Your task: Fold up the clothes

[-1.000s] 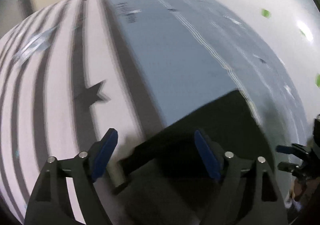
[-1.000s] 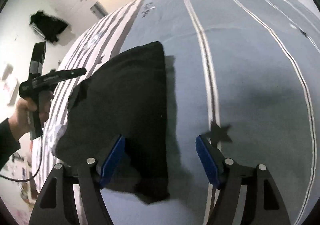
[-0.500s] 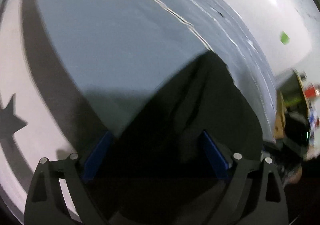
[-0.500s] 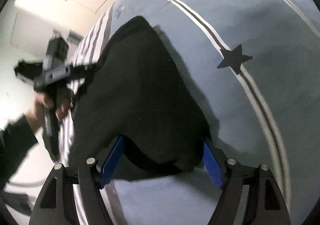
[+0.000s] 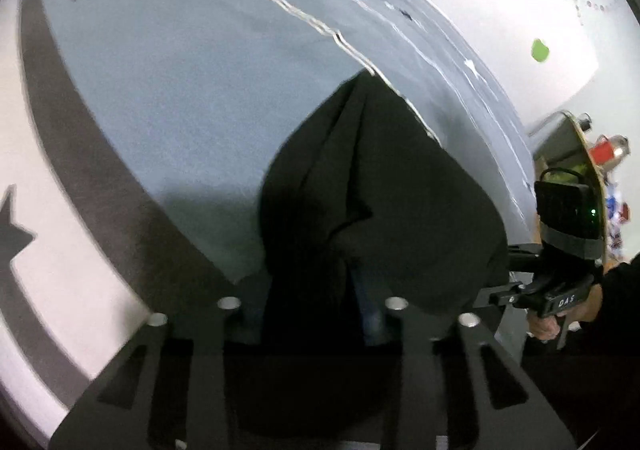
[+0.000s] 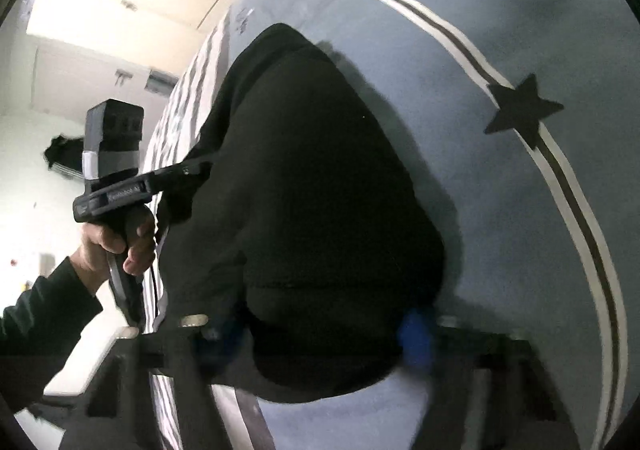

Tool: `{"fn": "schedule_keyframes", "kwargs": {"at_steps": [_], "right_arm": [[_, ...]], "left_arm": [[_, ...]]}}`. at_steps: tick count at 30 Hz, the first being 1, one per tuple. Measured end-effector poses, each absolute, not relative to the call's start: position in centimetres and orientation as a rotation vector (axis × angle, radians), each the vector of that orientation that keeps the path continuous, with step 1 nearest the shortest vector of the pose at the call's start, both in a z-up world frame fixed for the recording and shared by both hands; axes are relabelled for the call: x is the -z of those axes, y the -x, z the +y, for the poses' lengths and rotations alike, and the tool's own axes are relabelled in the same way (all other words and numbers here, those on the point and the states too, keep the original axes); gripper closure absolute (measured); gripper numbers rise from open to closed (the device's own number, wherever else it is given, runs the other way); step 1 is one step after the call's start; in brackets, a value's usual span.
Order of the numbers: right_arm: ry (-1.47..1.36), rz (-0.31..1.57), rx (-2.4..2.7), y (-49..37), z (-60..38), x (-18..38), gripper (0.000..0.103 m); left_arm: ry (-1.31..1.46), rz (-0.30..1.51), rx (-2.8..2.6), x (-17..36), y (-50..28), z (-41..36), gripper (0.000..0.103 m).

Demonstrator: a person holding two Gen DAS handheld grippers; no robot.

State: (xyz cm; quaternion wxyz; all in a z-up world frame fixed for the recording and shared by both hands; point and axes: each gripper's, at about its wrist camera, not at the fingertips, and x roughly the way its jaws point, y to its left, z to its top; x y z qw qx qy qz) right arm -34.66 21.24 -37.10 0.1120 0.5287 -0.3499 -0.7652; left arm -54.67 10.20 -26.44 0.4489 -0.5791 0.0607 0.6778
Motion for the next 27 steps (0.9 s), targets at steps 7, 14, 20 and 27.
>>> {"fn": "schedule_keyframes", "kwargs": {"at_steps": [7,14,20,27], "right_arm": [[-1.528,-0.687,2.299,40.5,22.0,33.0,0.078],[-1.433,-0.185,2.144,52.1,16.7,29.7,0.077],[-1.462,-0.056,2.079,52.6,16.5,29.2,0.05],[-1.603,-0.397,2.156,46.6,23.6,31.9,0.034]], "left_arm": [[1.473,-0.091,-2.078,22.2,48.0,4.4,0.082],[1.582,-0.466,-2.551,21.8,39.1,4.2,0.076],[1.638,-0.628,-2.686,22.1,37.8,-0.4,0.034],[1.653,-0.619,-2.704,21.2,38.9,-4.7,0.024]]}}
